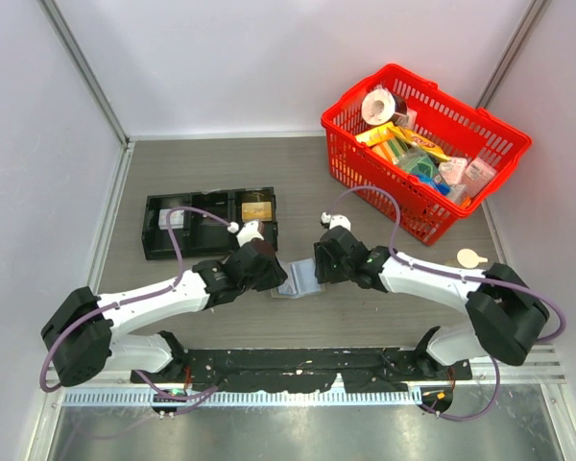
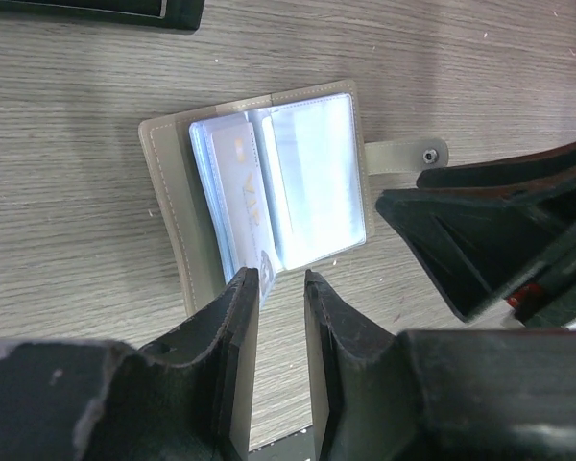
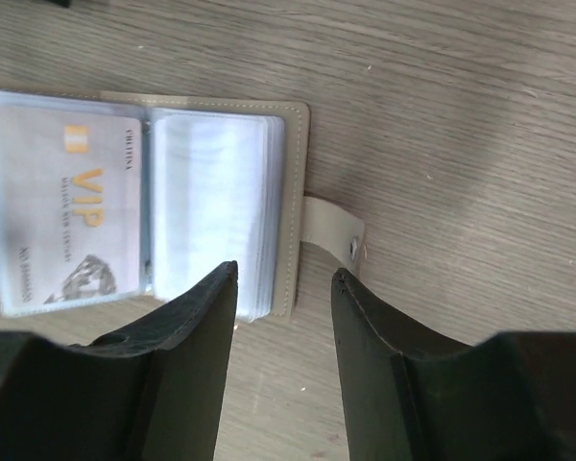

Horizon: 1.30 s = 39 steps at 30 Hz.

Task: Take the credit cards out of the card holder
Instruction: Remove the credit card from the card holder.

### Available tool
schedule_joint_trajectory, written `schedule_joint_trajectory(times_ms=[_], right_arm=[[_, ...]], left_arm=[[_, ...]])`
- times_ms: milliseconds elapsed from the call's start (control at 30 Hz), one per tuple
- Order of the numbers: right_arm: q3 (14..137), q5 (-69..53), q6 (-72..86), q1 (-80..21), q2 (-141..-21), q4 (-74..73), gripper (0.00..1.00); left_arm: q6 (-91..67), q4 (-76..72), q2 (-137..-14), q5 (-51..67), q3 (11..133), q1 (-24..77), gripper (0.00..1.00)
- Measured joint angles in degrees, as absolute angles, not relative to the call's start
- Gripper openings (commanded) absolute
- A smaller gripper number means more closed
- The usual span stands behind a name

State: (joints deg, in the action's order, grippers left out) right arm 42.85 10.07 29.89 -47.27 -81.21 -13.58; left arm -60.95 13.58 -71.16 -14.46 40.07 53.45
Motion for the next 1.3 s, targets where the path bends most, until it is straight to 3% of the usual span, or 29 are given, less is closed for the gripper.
schedule_joint_trajectory(times_ms=[233, 467, 900, 1300], right_arm=[[42.54, 2.79, 29.87, -46.87, -75.11, -9.54, 0.49], [42.33, -8.97, 33.06, -46.35, -80.86, 2.04, 0.45], [31.75, -19.81, 39.81, -39.29, -87.22, 17.67, 0.44], [31.07, -25.76, 40.71, -39.05, -90.37, 23.66, 0.41]], left_arm=[[-59.99, 13.52, -71.81, -14.24, 40.10, 52.45, 0.16], [-59.40, 13.45, -75.68, -13.93, 39.92, 51.18, 0.05], [-60.82, 11.77, -78.26, -13.43, 34.65, 50.70, 0.00], [-62.61, 8.34, -78.72, -12.32, 33.39, 50.50, 0.00]])
